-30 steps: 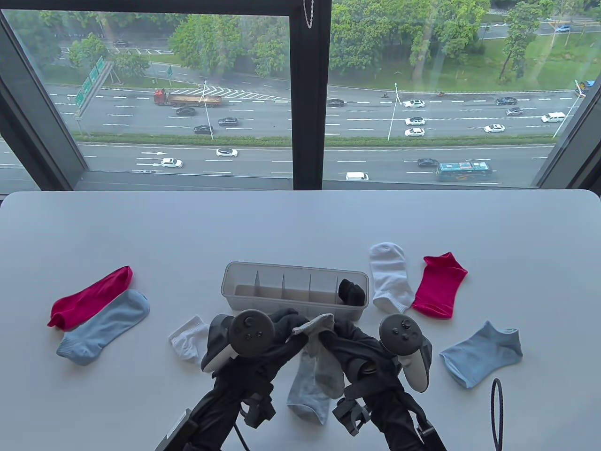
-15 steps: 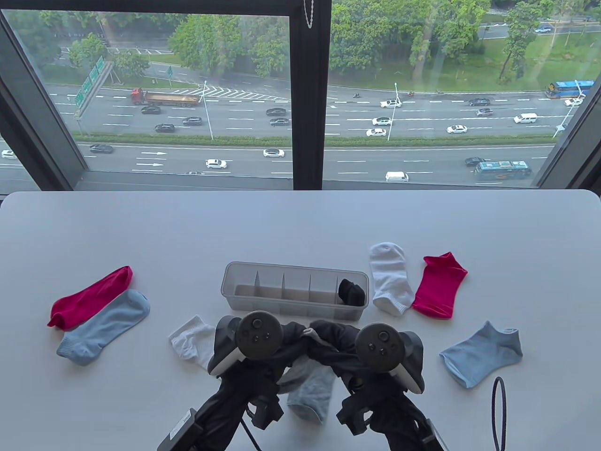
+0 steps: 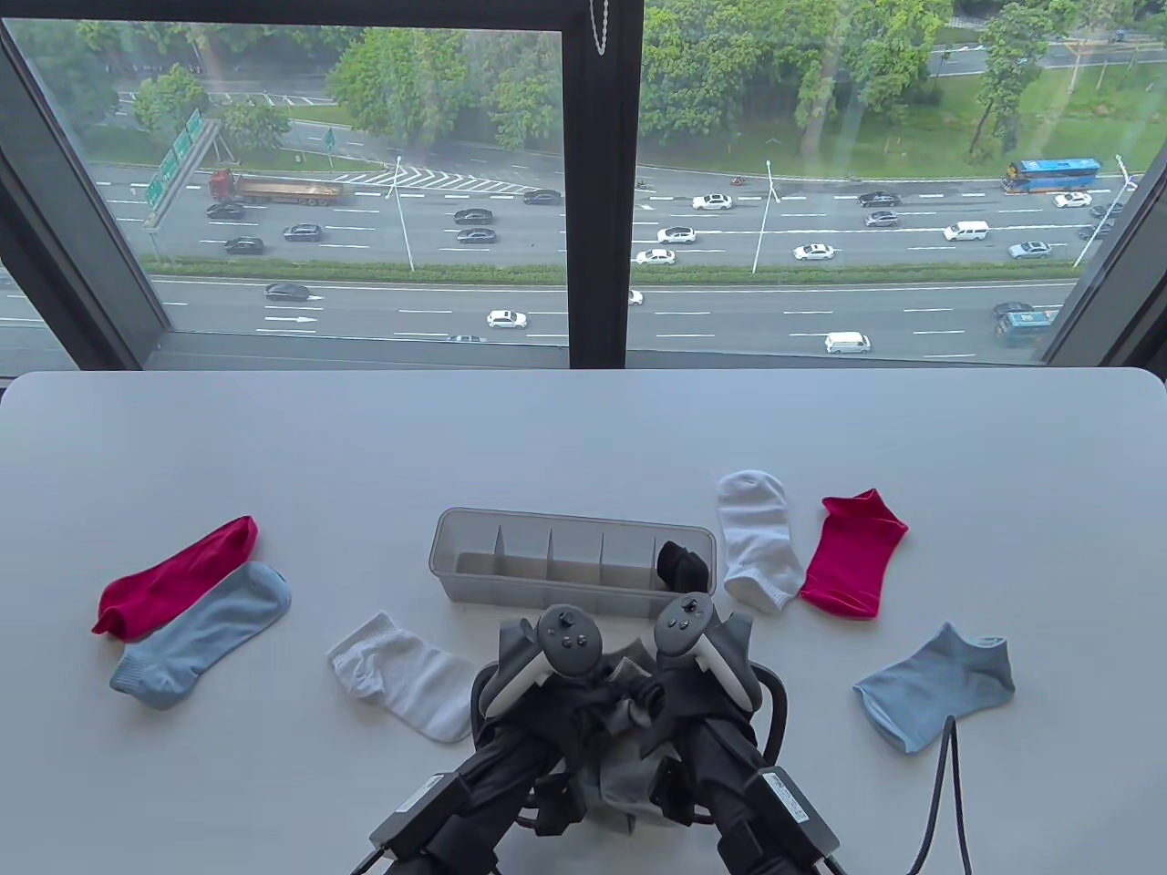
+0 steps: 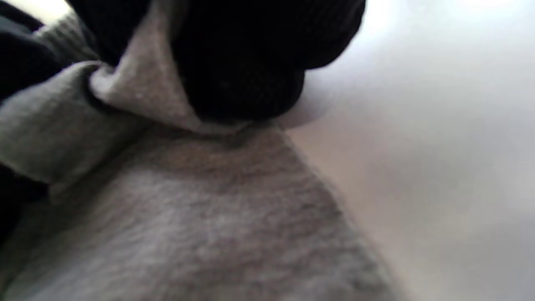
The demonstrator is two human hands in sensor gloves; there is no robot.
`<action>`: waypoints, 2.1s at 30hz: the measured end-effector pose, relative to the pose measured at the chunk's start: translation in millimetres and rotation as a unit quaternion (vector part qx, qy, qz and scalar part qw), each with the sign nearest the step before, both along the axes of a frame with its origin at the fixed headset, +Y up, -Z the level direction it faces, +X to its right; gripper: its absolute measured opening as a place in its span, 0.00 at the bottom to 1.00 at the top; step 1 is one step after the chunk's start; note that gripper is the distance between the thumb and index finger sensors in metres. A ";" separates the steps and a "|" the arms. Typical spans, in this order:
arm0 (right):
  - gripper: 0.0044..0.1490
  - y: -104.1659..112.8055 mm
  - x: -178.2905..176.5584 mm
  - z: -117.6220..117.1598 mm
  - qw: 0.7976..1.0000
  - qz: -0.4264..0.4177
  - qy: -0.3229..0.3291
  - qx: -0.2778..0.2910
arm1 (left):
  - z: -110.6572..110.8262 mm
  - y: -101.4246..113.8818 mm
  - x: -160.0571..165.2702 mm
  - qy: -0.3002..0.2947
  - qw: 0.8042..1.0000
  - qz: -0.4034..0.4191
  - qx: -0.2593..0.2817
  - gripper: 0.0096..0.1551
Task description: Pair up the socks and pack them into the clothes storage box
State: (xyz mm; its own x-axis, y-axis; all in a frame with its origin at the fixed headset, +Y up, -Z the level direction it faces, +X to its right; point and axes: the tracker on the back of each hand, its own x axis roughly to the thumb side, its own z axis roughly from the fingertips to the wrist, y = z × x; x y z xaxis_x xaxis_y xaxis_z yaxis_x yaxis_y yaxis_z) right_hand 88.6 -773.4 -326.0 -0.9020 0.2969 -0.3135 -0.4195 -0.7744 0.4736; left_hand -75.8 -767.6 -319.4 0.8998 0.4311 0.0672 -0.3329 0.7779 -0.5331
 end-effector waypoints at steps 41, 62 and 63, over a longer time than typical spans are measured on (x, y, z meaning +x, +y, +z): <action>0.23 83.2 -1.6 29.5 0.918 -0.325 0.128 0.189 | -0.3 86.5 -55.2 -0.042 0.959 0.250 0.129 0.23; 0.26 93.2 1.6 37.8 0.925 -0.242 0.111 0.272 | 2.0 87.7 -51.5 -0.043 0.962 0.258 0.081 0.24; 0.26 92.5 2.7 37.6 0.923 -0.250 0.110 0.270 | 2.7 88.7 -50.7 -0.045 0.962 0.254 0.083 0.24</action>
State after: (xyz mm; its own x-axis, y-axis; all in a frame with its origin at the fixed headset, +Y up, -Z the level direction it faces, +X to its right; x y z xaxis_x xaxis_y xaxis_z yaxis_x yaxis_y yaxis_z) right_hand 91.2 -680.8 -288.4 -0.6335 0.7536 0.1756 -0.7287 -0.6574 0.1921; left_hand -126.5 -679.0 -316.7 0.5625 0.7908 0.2411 -0.6515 0.6036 -0.4596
